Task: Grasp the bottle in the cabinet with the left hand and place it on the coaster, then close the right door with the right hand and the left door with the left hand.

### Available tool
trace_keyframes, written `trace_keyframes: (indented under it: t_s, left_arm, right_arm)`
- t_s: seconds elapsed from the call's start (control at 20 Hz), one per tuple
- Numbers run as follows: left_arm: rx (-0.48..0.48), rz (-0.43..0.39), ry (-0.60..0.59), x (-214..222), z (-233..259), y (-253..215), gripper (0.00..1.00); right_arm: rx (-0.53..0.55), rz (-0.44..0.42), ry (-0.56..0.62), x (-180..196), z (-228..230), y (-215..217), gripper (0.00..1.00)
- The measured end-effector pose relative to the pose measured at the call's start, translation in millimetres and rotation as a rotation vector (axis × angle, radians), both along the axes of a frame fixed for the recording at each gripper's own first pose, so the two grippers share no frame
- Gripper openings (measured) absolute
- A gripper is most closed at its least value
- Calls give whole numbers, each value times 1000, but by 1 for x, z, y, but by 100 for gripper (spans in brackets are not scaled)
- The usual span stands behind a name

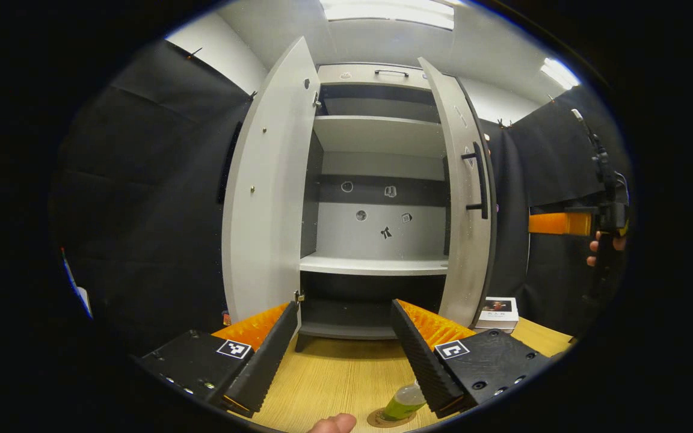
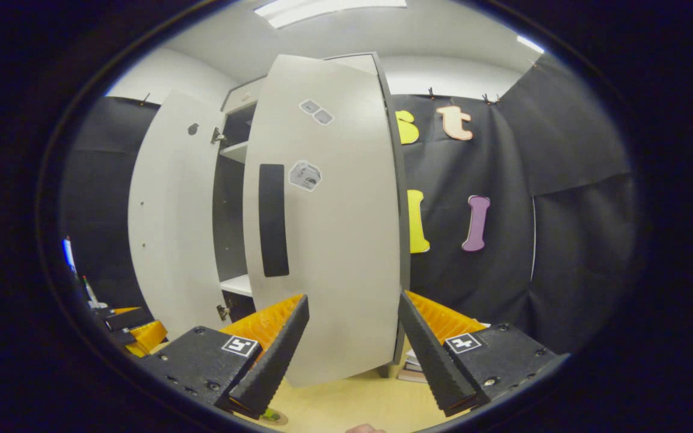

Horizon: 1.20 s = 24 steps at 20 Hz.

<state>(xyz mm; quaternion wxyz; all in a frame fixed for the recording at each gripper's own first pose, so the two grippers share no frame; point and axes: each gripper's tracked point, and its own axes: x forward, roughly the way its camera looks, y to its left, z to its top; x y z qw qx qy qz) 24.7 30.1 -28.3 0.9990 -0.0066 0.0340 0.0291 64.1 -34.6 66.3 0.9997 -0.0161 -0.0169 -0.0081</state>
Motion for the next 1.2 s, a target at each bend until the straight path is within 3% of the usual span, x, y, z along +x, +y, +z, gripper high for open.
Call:
trace_keyframes:
  t_s: [0.45,0.6,0.65,0.75,0.8,0.85,0.95,1.0,1.05,1.1,1.2]
  left_arm:
    - [5,-50,5,3,5,-21,95]
    - [-29,-32,-7,-4,17,-13,95]
    - [-20,-3,-31,-7,30,1,95]
    - [14,75,-80,-15,56,37,95]
    - [29,117,-95,-21,69,58,100]
    - [37,153,-97,-27,77,77,100]
    - [40,233,-92,-30,94,122,99]
    - [40,277,-98,-28,103,148,95]
    - [38,316,-106,-21,111,175,100]
    - [30,339,-112,-12,117,198,95]
    - [6,372,-119,12,123,232,99]
  right_arm:
    - [15,-83,63,-43,-70,-3,98]
    - [18,-67,95,-41,-83,2,98]
    - [22,-60,93,-41,-81,4,94]
    - [14,-51,85,-38,-79,8,94]
    - [5,-48,86,-36,-79,9,98]
    - [-1,-44,89,-33,-81,11,94]
    - [1,-28,103,-30,-84,16,94]
    - [9,-14,108,-28,-85,20,94]
    - [14,-4,110,-28,-86,24,94]
    - [14,3,110,-28,-86,26,94]
    - [-1,7,106,-28,-86,27,98]
